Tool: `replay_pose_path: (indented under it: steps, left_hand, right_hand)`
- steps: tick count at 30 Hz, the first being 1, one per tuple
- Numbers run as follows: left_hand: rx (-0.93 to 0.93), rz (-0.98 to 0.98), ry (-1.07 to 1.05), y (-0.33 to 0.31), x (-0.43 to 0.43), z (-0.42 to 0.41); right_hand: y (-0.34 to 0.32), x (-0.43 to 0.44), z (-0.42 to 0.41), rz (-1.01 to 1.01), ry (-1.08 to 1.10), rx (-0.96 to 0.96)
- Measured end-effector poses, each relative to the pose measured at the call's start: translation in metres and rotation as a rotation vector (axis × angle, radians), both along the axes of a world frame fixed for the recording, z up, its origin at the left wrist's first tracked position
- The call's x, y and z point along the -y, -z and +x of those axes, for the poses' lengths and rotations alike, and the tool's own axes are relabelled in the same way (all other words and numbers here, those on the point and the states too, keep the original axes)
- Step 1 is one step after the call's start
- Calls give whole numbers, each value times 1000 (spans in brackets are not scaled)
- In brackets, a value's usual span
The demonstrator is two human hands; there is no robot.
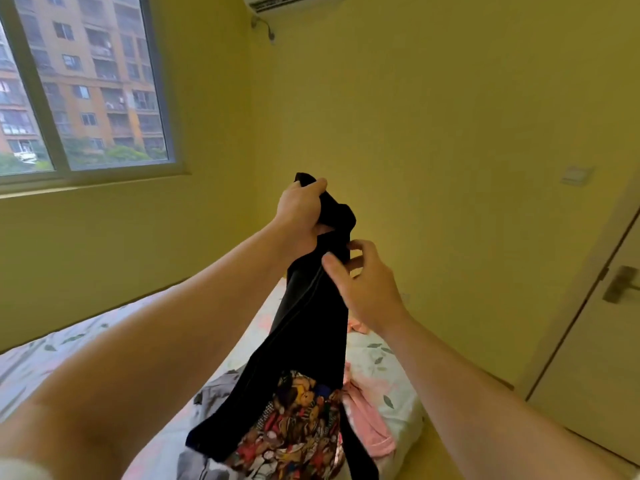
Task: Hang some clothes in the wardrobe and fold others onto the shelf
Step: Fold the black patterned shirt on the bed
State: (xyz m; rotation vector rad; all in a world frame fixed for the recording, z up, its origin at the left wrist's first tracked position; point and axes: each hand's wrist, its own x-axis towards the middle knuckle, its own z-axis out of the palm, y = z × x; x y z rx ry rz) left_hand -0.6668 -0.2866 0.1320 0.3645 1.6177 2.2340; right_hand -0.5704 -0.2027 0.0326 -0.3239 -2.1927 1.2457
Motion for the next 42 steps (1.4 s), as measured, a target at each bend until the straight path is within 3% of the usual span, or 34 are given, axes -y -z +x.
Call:
replay_pose_path:
  steps: [8, 12, 18, 22, 26, 28, 31, 34, 37, 42]
  left_hand:
    - [-63, 44, 48, -2, -8, 8]
    - [-118, 59, -64, -6, 2, -11]
    - [-100, 36, -183, -12, 22, -38]
    - [-92, 92, -185, -16, 20, -32]
    - [-118, 112, -229, -23, 9, -20]
    - [-147, 115, -246, -27, 3, -13]
    - [-225, 129, -270, -35, -2, -6]
    - [-260, 151, -281, -45, 5, -12]
    - [-235, 176, -339, -53, 29, -41]
    - [-215, 54, -523, -41, 86, -107]
  right_hand:
    - [54, 11, 0, 206, 47, 570]
    - [55, -21, 11, 179, 146, 668]
    - [-5, -77, 19, -163, 459, 396]
    - [-16, -71, 20, -188, 393, 261]
    - [29, -26, 17, -154, 153, 58]
    - [56, -3, 13, -48, 42, 129]
    - [93, 17, -1, 191, 89, 323]
    - [102, 10, -4, 113, 68, 472]
    - [76, -25, -5, 161, 77, 555]
    - [-22, -96, -8, 314, 517, 429]
